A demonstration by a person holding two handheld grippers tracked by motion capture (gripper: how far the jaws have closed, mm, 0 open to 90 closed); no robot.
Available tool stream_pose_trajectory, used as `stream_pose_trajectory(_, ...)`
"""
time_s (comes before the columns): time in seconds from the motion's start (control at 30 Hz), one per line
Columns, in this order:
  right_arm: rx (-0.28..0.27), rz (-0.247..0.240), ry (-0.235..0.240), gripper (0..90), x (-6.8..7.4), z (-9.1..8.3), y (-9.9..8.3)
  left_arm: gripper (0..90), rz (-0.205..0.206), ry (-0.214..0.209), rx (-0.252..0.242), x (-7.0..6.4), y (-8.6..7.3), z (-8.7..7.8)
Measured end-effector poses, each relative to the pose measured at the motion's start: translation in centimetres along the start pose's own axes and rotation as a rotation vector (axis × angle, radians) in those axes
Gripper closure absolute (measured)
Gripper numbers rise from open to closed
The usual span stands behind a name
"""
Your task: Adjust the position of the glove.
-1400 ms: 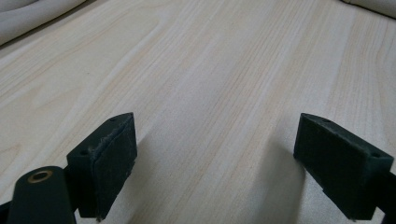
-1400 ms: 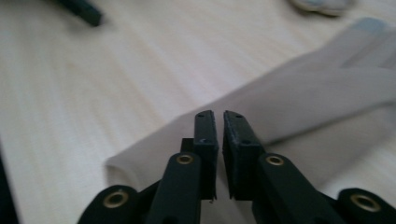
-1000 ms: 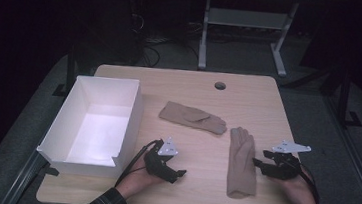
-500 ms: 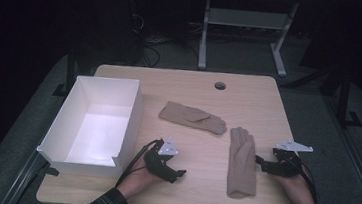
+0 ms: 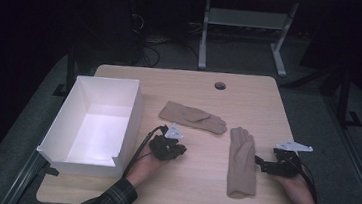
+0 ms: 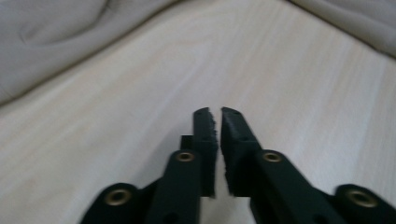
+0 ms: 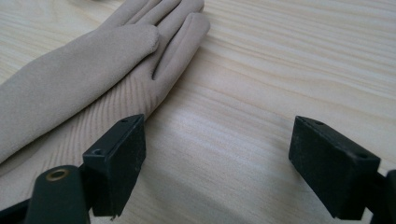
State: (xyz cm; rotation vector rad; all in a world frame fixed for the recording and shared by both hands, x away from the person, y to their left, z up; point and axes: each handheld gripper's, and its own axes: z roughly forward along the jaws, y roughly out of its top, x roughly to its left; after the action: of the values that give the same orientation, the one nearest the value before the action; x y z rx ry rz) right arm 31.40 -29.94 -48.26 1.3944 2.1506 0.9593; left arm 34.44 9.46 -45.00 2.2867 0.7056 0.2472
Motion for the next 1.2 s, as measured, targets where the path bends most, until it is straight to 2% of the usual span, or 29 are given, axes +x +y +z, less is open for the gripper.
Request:
stream_pose_trajectory(0.1, 0.0, -0.001, 0.001, 18.3, 0.0, 0.0, 0.0, 89.3, -0.011, 0.003, -0.004, 0.6, 0.6, 0.2)
stream_pose_trajectory(0.13, 0.0, -0.002, 0.001, 18.3, 0.0, 0.0, 0.0, 89.4, -0.028, 0.015, -0.013, 1.1, 1.1, 0.5)
stream_pose_trajectory(0.2, 0.0, -0.002, 0.001, 18.3, 0.0, 0.0, 0.0, 89.4, -0.026, 0.027, -0.013, 1.4, 1.4, 0.6)
stream_pose_trajectory(0.23, 0.0, -0.002, 0.001, 18.1, 0.0, 0.0, 0.0, 89.4, -0.03, 0.05, -0.029, 1.9, 2.0, 0.9)
stream_pose_trajectory(0.27, 0.0, -0.003, 0.002, 18.1, 0.0, 0.0, 0.0, 89.4, -0.03, 0.05, -0.029, 1.9, 2.0, 0.9)
stream_pose_trajectory(0.33, 0.0, -0.003, 0.002, 18.1, 0.0, 0.0, 0.0, 89.4, -0.03, 0.075, -0.044, 2.9, 2.9, 1.5)
stream_pose_trajectory(0.37, 0.0, -0.003, 0.002, 18.1, 0.0, 0.0, 0.0, 89.4, -0.03, 0.075, -0.044, 2.9, 2.9, 1.5)
stream_pose_trajectory(0.4, 0.0, -0.003, 0.003, 18.0, 0.0, 0.0, 0.0, 89.4, -0.042, 0.089, -0.039, 3.5, 3.4, 1.9)
stream_pose_trajectory(0.47, 0.0, -0.003, 0.003, 17.9, 0.0, 0.0, 0.0, 89.4, -0.041, 0.105, -0.036, 4.3, 3.9, 2.2)
stream_pose_trajectory(0.53, 0.001, -0.005, 0.003, 17.8, 0.0, 0.0, 0.0, 89.4, -0.041, 0.114, -0.033, 5.1, 4.2, 2.6)
stream_pose_trajectory(0.6, 0.001, -0.005, 0.004, 17.8, 0.0, 0.0, 0.0, 89.5, -0.052, 0.142, -0.037, 5.8, 4.5, 2.9)
stream_pose_trajectory(0.63, 0.001, -0.005, 0.004, 17.8, 0.0, 0.0, 0.0, 89.5, -0.052, 0.142, -0.037, 5.8, 4.5, 2.9)
stream_pose_trajectory(0.67, 0.001, -0.005, 0.004, 17.8, 0.0, 0.0, 0.0, 89.4, -0.071, 0.152, -0.05, 6.5, 4.6, 3.1)
stream_pose_trajectory(0.7, 0.001, -0.005, 0.004, 17.8, 0.0, 0.0, 0.0, 89.5, -0.071, 0.152, -0.05, 6.5, 4.6, 3.1)
stream_pose_trajectory(0.8, 0.001, -0.005, 0.004, 17.8, 0.0, 0.0, 0.0, 89.5, -0.084, 0.19, -0.04, 7.6, 4.7, 3.9)
stream_pose_trajectory(0.87, 0.001, -0.005, 0.004, 17.8, 0.0, 0.0, 0.0, 89.4, -0.092, 0.201, -0.026, 7.8, 4.6, 4.5)
stream_pose_trajectory(0.97, 0.001, -0.007, 0.005, 17.8, 0.0, 0.0, 0.0, 89.5, -0.094, 0.217, 0.027, 8.2, 4.1, 5.2)
stream_pose_trajectory(1.1, 0.0, -0.008, 0.005, 17.8, 0.0, 0.0, 0.0, 89.5, -0.102, 0.213, 0.043, 8.2, 4.0, 5.3)
stream_pose_trajectory(1.2, 0.001, -0.01, 0.008, 17.8, 0.0, 0.0, 0.0, 89.5, -0.085, 0.219, 0.054, 7.8, 4.0, 5.3)
